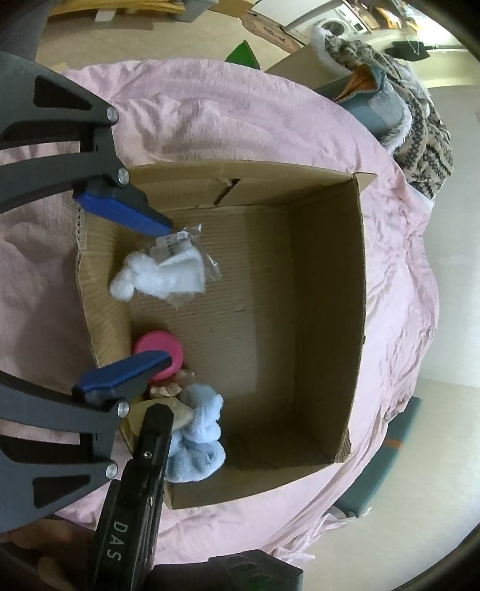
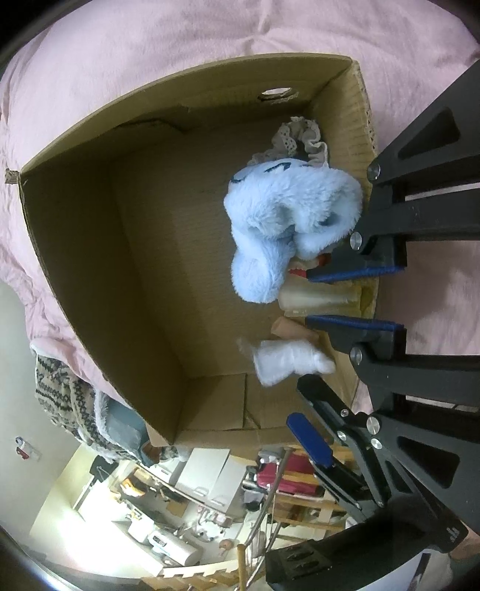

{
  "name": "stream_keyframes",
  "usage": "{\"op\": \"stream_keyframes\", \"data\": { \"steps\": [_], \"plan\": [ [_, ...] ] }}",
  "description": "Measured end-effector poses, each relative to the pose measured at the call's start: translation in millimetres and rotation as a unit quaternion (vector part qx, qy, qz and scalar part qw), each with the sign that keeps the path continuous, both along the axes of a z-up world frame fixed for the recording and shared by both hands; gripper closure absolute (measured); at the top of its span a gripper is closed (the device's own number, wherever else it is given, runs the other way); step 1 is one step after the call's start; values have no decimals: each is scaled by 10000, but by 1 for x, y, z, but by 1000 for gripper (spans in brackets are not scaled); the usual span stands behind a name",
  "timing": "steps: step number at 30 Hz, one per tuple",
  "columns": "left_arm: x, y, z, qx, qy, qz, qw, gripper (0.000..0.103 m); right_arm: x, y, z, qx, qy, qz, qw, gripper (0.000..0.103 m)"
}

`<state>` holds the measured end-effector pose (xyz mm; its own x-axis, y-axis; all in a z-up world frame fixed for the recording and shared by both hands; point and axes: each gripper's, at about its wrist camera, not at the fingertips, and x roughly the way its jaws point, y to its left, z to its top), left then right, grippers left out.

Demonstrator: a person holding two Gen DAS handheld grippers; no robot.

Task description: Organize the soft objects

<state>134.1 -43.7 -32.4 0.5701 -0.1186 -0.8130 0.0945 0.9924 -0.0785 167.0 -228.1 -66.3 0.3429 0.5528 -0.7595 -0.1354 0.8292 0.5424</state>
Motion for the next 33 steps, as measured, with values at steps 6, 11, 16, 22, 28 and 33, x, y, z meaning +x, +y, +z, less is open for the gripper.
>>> {"op": "stream_keyframes", "data": {
  "steps": [6, 11, 16, 22, 28, 33],
  "plan": [
    [-6, 10, 12, -141, -79, 176, 9997, 40, -4, -3, 13, 8, -248, -17, 9997, 71],
    [-16, 21, 28, -104, -203, 329, 9992, 40, -12, -11, 33, 75, -694, -207, 9973, 28],
    [-31, 29, 50, -63, -529, 424, 9977, 38, -25, -18, 57, -182, -1062, -349, 9936, 15],
    [-54, 39, 72, -156, -784, 522, 9954, 16, -48, -30, 82, -429, -1420, -554, 9874, 3],
    [-81, 49, 85, -165, -992, 633, 9929, 0, -79, -33, 93, -1003, -1783, -669, 9766, 0],
    [-99, 56, 84, 63, -1041, 759, 9916, 1, -99, -30, 88, -1546, -1919, -734, 9664, 0]
  ]
}}
